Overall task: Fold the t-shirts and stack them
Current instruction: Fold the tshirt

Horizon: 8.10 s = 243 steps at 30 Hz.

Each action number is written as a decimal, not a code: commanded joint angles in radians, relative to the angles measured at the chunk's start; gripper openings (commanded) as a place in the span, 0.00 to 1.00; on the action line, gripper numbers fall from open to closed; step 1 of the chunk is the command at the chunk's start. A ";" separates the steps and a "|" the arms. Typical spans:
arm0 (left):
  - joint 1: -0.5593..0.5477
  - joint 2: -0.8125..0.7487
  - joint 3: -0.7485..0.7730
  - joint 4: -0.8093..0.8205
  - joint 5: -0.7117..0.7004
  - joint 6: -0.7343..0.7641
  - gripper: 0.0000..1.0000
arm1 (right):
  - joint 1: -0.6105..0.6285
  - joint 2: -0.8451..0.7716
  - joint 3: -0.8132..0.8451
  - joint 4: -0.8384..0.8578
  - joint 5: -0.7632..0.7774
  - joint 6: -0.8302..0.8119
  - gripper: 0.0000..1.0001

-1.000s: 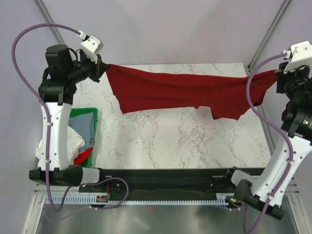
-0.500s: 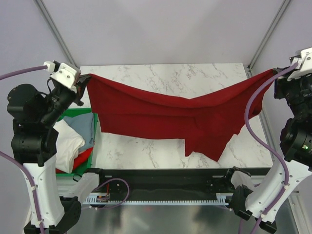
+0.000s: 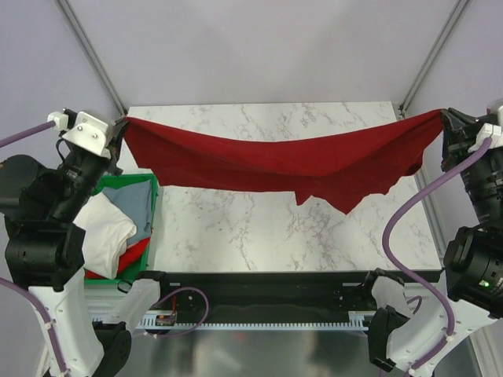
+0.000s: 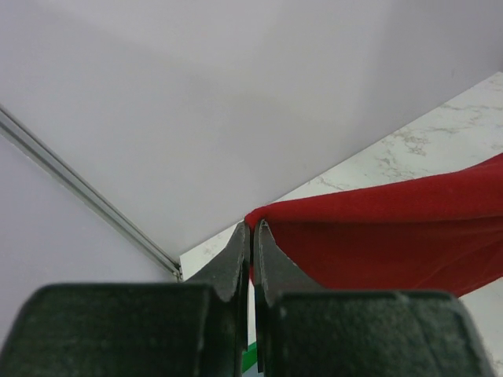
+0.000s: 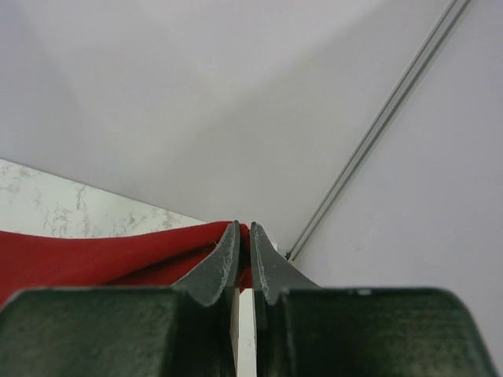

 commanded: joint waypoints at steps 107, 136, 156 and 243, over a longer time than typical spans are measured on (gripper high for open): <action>-0.081 0.820 -0.431 0.149 -0.069 -0.027 0.48 | 0.618 0.289 -1.272 -0.133 0.078 -1.414 0.54; -0.069 0.841 -0.457 0.127 -0.134 0.019 0.47 | 0.640 0.396 -1.398 -0.088 0.204 -1.617 0.39; -0.056 0.840 -0.581 -0.057 -0.036 0.200 0.49 | 0.643 0.413 -1.349 -0.048 0.213 -1.437 0.00; -0.021 1.254 0.104 -0.100 -0.117 0.144 0.02 | 0.449 1.069 -0.283 0.433 0.337 -0.537 0.00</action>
